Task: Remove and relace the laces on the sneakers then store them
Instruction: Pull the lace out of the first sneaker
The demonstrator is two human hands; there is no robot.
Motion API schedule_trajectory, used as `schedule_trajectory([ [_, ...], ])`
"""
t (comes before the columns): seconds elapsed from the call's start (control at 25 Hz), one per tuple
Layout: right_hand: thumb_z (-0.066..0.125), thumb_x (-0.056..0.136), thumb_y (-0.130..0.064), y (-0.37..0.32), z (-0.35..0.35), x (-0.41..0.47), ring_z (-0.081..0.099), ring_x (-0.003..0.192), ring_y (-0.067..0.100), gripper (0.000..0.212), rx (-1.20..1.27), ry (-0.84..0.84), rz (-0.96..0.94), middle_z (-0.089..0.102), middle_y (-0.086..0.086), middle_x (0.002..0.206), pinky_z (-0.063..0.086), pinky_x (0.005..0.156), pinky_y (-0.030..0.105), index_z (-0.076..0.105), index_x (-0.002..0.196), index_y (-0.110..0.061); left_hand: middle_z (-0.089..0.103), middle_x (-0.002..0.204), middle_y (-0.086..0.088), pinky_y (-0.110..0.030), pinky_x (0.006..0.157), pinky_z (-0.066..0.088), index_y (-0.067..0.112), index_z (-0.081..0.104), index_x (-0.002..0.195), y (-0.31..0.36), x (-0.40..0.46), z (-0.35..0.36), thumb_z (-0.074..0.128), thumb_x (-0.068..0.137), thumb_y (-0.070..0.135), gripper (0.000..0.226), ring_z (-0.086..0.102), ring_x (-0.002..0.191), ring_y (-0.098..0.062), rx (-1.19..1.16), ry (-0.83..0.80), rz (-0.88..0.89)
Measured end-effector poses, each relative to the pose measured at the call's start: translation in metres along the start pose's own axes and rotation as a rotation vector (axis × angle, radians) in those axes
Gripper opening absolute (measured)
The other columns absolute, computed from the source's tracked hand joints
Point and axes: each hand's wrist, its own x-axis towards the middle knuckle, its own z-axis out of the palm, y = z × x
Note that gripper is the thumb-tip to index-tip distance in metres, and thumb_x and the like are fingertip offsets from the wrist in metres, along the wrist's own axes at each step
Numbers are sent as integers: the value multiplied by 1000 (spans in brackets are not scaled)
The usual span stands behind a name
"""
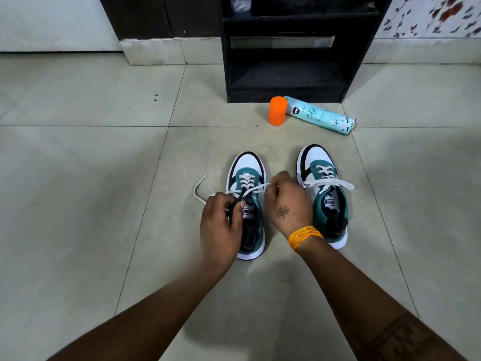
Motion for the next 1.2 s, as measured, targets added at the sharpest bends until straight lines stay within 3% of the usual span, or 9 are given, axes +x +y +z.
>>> schedule_trajectory([
  [0.08, 42, 91, -33, 2, 2, -3, 67, 81, 39, 22, 116, 53, 146, 69, 12, 80, 54, 70, 44, 59, 94, -20, 60, 95, 2, -41, 76, 52, 13, 59, 96, -1, 0, 0, 66, 99, 21, 11, 59, 85, -18, 7, -6, -9],
  [0.2, 45, 93, -30, -5, 0, -8, 66, 75, 37, 30, 0, 37, -178, 71, 8, 79, 54, 63, 43, 57, 120, -27, 60, 95, 2, -38, 76, 51, 12, 59, 97, -1, -1, -1, 66, 99, 22, 12, 59, 85, -17, 4, -8, -12],
  [0.32, 45, 97, -28, -16, -5, -7, 68, 83, 39, 24, -154, -75, -431, 72, 10, 95, 54, 64, 44, 57, 117, -22, 61, 96, 2, -38, 76, 51, 12, 59, 97, -1, -1, 0, 66, 99, 21, 11, 59, 85, -16, -2, -8, -18],
  [0.4, 48, 98, -26, -7, 1, -4, 67, 80, 41, 15, -184, -24, -300, 71, 12, 90, 52, 62, 42, 57, 105, -17, 60, 95, 2, -39, 76, 51, 13, 59, 97, -1, -1, 0, 66, 99, 21, 11, 58, 85, -16, 1, -4, -17],
  [0.52, 51, 96, -24, 4, 1, -3, 67, 81, 40, 12, 71, 64, 151, 69, 13, 81, 52, 67, 41, 60, 96, -16, 59, 93, 2, -40, 76, 51, 14, 58, 95, 0, -1, 0, 66, 99, 22, 12, 58, 84, -18, 11, -3, -24],
  [0.76, 45, 101, -24, -13, -10, -7, 68, 89, 39, 28, -152, -171, -395, 73, 8, 103, 55, 71, 44, 52, 128, -27, 59, 92, 3, -40, 74, 50, 14, 57, 94, 0, -1, 1, 66, 99, 22, 12, 58, 83, -17, 6, -5, -27],
  [0.84, 45, 102, -24, -13, -8, -4, 67, 87, 41, 16, -243, -170, -390, 71, 9, 103, 52, 67, 41, 52, 117, -21, 59, 92, 3, -38, 74, 50, 15, 58, 94, 1, -1, 0, 66, 99, 22, 12, 57, 83, -16, 5, -4, -36],
  [1.04, 49, 99, -18, -2, -3, -5, 65, 90, 43, 19, -58, -13, 2, 70, 16, 92, 49, 73, 43, 59, 114, -15, 60, 93, 4, -40, 75, 51, 15, 58, 95, 1, -1, 1, 65, 99, 24, 12, 59, 84, -17, -4, -6, -46],
  [1.2, 48, 100, -21, -13, -8, -9, 67, 82, 39, 29, -133, -99, -334, 72, 11, 95, 53, 65, 43, 53, 128, -23, 60, 94, 4, -42, 76, 52, 15, 59, 96, 0, -2, 1, 66, 99, 24, 12, 60, 85, -18, -3, -4, -51],
])
